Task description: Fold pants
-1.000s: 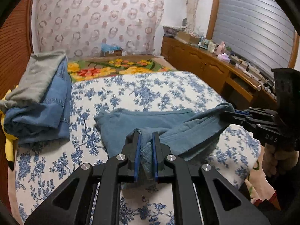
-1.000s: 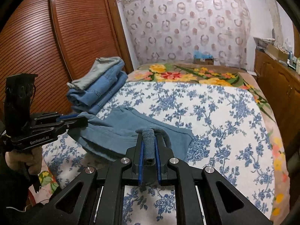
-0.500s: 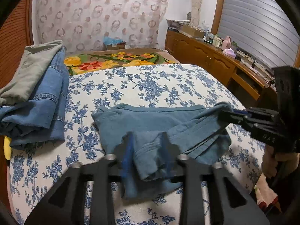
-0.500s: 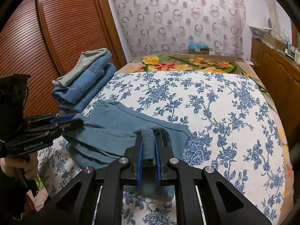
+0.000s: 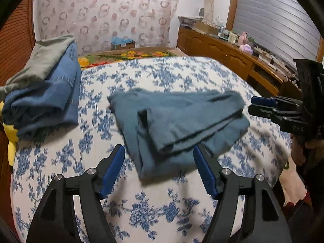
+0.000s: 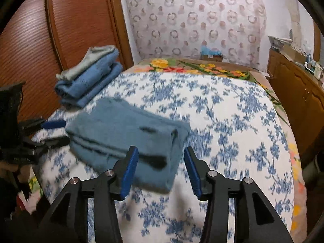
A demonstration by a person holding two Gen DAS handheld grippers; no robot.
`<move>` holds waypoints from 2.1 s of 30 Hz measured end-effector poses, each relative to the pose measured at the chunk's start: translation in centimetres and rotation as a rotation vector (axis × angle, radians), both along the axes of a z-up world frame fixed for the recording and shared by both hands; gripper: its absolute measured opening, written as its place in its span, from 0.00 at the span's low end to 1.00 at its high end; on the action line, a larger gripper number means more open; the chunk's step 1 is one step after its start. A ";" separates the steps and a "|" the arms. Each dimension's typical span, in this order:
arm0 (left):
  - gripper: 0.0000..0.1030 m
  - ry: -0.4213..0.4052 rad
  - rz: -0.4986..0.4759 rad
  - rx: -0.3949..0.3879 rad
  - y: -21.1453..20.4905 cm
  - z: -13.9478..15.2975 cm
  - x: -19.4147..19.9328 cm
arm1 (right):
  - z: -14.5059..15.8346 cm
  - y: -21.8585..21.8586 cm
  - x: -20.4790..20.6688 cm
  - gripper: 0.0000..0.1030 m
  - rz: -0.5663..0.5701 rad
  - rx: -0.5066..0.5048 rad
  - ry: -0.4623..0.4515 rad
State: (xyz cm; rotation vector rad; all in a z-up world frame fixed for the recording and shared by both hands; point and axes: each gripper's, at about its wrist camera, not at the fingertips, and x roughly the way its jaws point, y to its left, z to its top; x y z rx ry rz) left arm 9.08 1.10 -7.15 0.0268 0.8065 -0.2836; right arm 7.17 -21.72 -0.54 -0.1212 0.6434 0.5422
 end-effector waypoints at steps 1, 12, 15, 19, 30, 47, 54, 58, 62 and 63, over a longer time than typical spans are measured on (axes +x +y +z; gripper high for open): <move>0.69 0.007 0.004 0.010 0.1 -0.3 0.1 | -0.3 0.0 -0.1 0.50 0.006 -0.014 0.006; 0.69 0.073 0.002 0.044 0.2 -1.8 2.7 | -1.3 1.1 2.1 0.50 0.055 -0.099 0.052; 0.69 0.076 -0.006 0.054 0.0 -1.9 3.4 | -1.8 1.6 3.2 0.50 0.081 -0.116 0.071; 0.69 0.068 -0.012 0.066 -0.3 -1.6 4.2 | -1.8 1.8 4.4 0.50 0.091 -0.112 0.086; 0.69 0.051 0.004 0.039 0.3 -0.7 8.0 | -0.6 2.7 8.4 0.50 0.093 -0.101 0.077; 0.69 0.071 0.027 0.015 2.0 -1.8 11.5 | -1.4 3.2 13.4 0.50 0.032 -0.043 0.122; 0.70 0.083 0.032 -0.006 2.6 -2.3 11.9 | -1.7 3.1 14.4 0.52 0.028 -0.019 0.143; 0.76 0.078 0.039 0.003 2.4 -2.4 11.9 | -1.8 3.2 14.3 0.55 0.032 -0.019 0.127; 0.76 0.077 0.040 0.003 2.5 -2.5 11.9 | -1.9 3.4 13.9 0.57 0.034 -0.034 0.110; 0.76 0.078 0.041 0.004 2.5 -2.5 12.0 | -1.9 3.4 13.9 0.58 0.035 -0.034 0.110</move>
